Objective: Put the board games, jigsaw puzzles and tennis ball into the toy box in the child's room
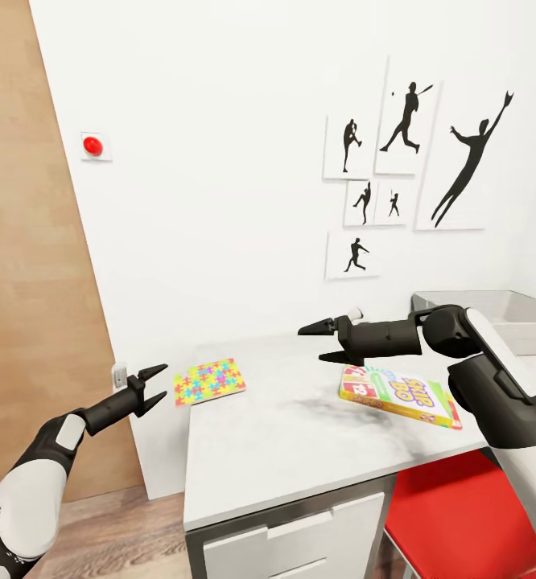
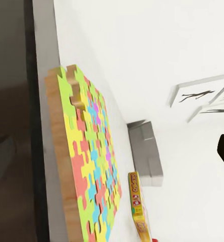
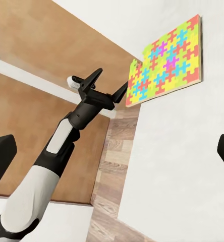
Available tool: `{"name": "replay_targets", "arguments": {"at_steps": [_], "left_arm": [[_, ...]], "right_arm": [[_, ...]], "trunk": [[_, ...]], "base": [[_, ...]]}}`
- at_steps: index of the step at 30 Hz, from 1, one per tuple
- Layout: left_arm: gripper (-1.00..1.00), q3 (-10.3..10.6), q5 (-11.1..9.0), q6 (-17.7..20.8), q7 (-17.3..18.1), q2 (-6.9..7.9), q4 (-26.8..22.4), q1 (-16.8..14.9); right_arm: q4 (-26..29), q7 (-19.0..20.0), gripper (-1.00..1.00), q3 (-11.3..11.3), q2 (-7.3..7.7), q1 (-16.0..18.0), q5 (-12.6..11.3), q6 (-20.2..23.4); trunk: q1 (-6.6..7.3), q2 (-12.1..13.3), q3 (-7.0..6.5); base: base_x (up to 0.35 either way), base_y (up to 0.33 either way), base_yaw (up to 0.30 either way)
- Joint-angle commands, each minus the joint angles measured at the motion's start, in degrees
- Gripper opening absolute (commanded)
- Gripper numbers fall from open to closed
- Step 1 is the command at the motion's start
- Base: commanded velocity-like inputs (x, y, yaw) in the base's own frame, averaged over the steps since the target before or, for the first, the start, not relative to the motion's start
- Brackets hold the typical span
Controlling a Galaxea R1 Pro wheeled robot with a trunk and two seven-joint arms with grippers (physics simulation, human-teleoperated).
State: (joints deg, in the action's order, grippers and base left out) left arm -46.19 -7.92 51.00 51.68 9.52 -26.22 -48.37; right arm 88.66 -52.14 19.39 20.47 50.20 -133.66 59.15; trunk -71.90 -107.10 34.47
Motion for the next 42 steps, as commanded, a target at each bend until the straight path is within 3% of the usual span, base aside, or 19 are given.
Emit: {"name": "replay_targets", "arguments": {"at_steps": [1, 42], "left_arm": [[1.00, -0.26, 0.14, 0.24, 0.17, -0.02, 0.03, -0.06], [1.00, -0.53, 0.09, 0.16, -0.03, 0.04, 1.58, 0.03]], "right_arm": [[0.02, -0.61, 1.00, 0.03, 0.02, 0.07, -0.56, 0.00], [-0.11, -0.61, 1.00, 0.03, 0.01, 0.07, -0.55, 0.00]], "trunk": [[0.01, -0.03, 0.06], [0.01, -0.03, -0.42]], "base": [[0.000, 0.000, -0.008], [0.000, 0.020, -0.041]]}}
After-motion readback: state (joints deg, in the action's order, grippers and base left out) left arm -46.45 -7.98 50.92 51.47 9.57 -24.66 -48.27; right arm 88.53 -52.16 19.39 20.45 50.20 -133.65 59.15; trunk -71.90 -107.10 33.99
